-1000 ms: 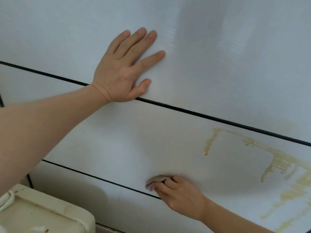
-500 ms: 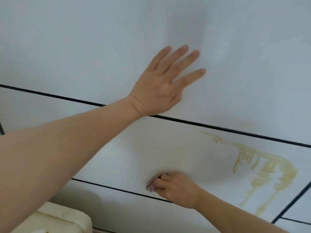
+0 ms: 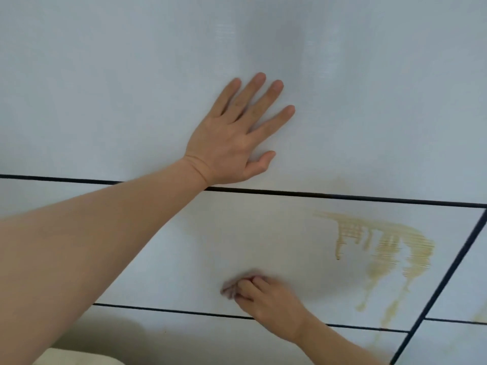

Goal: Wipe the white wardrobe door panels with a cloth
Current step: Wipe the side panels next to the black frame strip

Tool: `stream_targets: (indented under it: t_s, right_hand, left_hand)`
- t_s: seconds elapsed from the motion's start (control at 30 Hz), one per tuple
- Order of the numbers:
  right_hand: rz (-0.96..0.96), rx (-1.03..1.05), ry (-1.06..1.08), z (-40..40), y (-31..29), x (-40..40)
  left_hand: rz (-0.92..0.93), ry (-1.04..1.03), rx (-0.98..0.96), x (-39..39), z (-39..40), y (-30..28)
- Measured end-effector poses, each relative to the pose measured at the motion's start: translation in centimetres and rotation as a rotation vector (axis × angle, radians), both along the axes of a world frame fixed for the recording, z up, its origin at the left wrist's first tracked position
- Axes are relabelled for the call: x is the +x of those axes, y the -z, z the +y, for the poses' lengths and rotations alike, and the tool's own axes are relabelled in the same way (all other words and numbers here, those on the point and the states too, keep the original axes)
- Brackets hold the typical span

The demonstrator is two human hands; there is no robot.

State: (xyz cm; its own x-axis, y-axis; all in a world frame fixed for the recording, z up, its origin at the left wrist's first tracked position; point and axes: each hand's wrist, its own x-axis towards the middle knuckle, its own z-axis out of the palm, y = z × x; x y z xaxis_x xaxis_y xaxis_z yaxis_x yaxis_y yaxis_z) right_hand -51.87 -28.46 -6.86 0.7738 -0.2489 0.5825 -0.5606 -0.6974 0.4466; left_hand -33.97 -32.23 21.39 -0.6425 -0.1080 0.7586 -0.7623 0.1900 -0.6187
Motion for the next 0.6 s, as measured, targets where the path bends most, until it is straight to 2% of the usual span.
stream_targets:
  t_s: [0.07, 0.13, 0.17, 0.2, 0.23, 0.33, 0.37, 0.4, 0.43, 0.53, 0.6]
  right_hand:
    - [0.167, 0.080, -0.032, -0.2, 2.6, -1.1]
    - [0.164, 0.067, -0.054, -0.5, 0.3, -1.3]
    - [0.097, -0.025, -0.072, -0.4, -2.2, -1.5]
    - [-0.053, -0.052, -0.083, -0.5, -5.4, -1.8]
    - [-0.199, 0.005, -0.071, -0.5, -8.7, -2.5]
    - [-0.730, -0.271, 0.192, -0.9, -15.6, -5.7]
    - [-0.819, -0.320, 0.231, -0.8, -15.7, -6.1]
    - [-0.791, -0.282, 0.281, -0.9, -14.2, -5.8]
    - [-0.669, -0.196, 0.265, -0.8, -11.7, -5.3]
    - [-0.079, 0.094, 0.099, 0.7, -1.0, -4.4]
    - [0.112, 0.110, 0.050, 0.7, 3.5, -5.0]
  left_hand:
    - [0.005, -0.005, -0.003, 0.0, 0.2, -0.1]
    - [0.003, -0.007, -0.005, 0.0, 0.2, -0.2]
    - [0.001, -0.008, -0.004, 0.0, 0.2, -0.2]
    - [-0.002, -0.011, -0.006, 0.0, 0.2, -0.1]
    - [-0.003, -0.014, -0.012, 0.1, 0.2, -0.1]
    - [0.003, -0.009, -0.018, 0.2, 0.3, 0.0]
    - [0.006, -0.001, -0.023, 0.0, 0.2, 0.0]
    - [0.009, 0.003, -0.027, 0.0, 0.3, 0.0]
    - [0.011, 0.004, -0.030, 0.1, 0.3, 0.0]
    - [0.010, 0.007, -0.036, 0.0, 0.1, 0.1]
    - [0.000, 0.012, -0.038, 0.0, 0.0, 0.1]
